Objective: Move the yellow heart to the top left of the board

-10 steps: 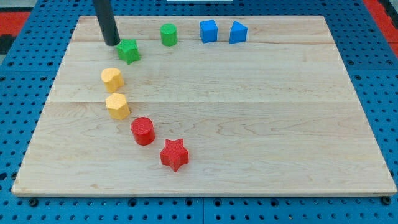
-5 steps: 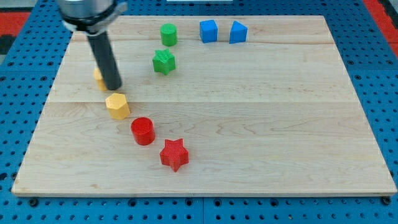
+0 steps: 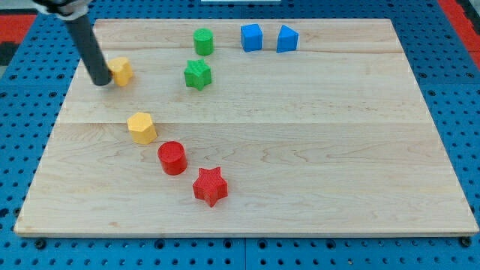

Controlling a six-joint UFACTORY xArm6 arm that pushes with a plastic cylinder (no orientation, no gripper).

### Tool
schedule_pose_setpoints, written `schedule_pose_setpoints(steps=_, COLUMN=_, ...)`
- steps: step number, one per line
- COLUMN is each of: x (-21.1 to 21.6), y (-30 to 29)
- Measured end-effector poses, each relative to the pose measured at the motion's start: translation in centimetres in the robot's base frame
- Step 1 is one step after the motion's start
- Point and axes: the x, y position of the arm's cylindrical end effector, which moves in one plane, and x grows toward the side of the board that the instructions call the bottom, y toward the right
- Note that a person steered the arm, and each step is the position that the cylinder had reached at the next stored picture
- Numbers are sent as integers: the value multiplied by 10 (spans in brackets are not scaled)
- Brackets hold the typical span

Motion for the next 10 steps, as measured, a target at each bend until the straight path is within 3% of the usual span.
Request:
schedule_pose_setpoints(steps=1, x=-3, y=22)
schedule_pose_setpoints(steps=2, x=-45, y=25)
schedule_pose_setpoints(steps=4, x=-39, y=68)
schedule_pose_setpoints(steps=5, x=-56, y=104)
schedule_pose_setpoints(steps=6, x=-79, y=86)
schedule_pose_setpoints(steps=8, x=-59, y=47)
schedule_pose_setpoints(steps=9, x=-97, y=27)
schedule_pose_setpoints(steps=10, x=-90, y=40)
